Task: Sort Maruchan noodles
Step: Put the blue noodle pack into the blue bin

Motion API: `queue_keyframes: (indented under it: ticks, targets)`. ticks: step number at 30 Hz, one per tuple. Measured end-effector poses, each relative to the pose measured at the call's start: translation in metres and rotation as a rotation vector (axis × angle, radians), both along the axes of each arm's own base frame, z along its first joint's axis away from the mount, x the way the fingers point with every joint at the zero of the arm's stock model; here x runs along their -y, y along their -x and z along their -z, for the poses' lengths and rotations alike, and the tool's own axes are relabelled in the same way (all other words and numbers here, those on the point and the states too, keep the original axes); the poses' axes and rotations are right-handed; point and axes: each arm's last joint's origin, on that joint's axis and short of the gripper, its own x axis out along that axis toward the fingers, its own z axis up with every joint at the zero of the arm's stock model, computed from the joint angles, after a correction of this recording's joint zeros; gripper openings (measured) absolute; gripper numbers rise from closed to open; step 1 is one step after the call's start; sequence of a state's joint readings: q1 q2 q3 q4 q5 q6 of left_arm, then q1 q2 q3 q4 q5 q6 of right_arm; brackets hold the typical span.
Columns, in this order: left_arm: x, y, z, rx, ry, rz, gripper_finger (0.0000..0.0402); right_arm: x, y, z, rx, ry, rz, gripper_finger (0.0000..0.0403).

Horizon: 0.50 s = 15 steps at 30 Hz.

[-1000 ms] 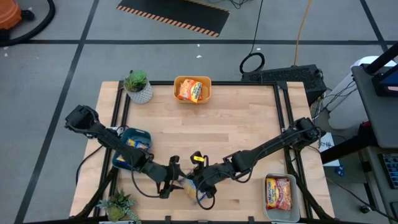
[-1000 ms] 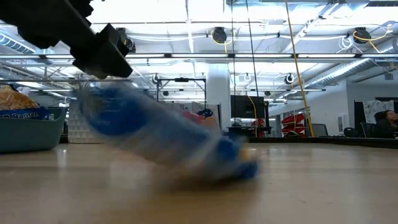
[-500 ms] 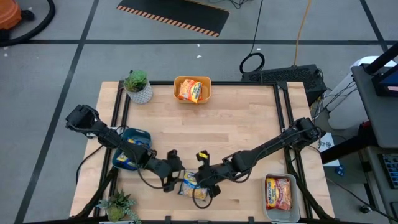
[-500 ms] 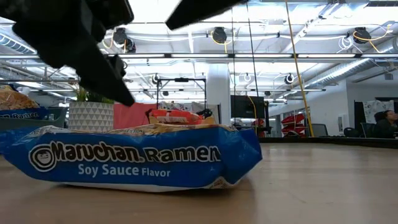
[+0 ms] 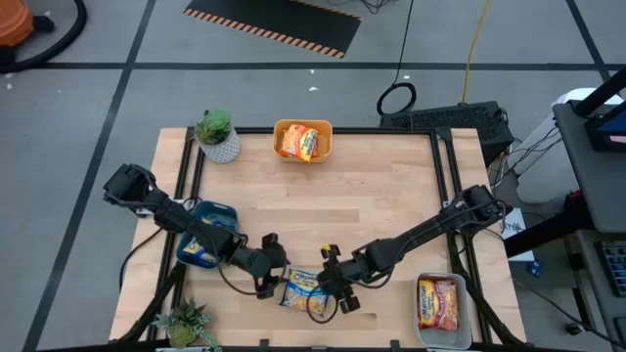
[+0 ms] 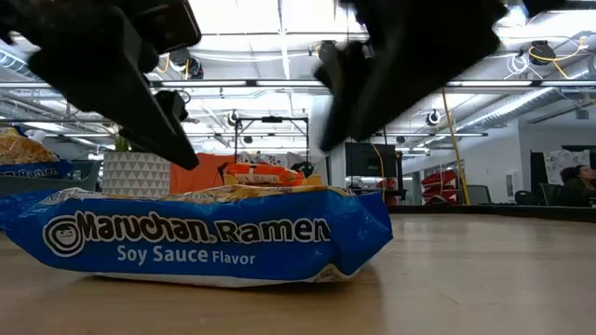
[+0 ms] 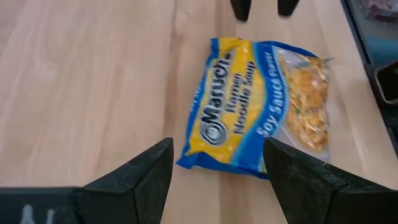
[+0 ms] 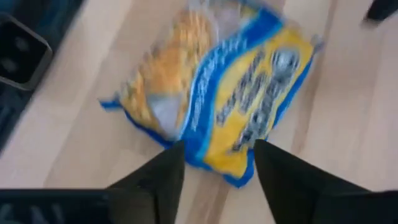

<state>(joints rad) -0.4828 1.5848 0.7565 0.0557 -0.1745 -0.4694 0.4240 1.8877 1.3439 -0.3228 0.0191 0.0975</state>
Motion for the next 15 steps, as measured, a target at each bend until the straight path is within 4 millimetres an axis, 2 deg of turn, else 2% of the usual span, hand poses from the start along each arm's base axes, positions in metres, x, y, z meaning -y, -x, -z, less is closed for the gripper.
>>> queue_keyframes:
  ticks: [8, 15]
  targets:
    - [-0.015, -0.007, 0.0, -0.009, 0.013, -0.038, 0.0252, 0.015, 0.008, 0.031, -0.004, -0.064, 0.059, 0.0242]
    - [-0.019, -0.008, 0.001, -0.015, 0.01, -0.049, 0.0252, 0.03, 0.02, 0.059, -0.022, -0.234, 0.0, 0.0241]
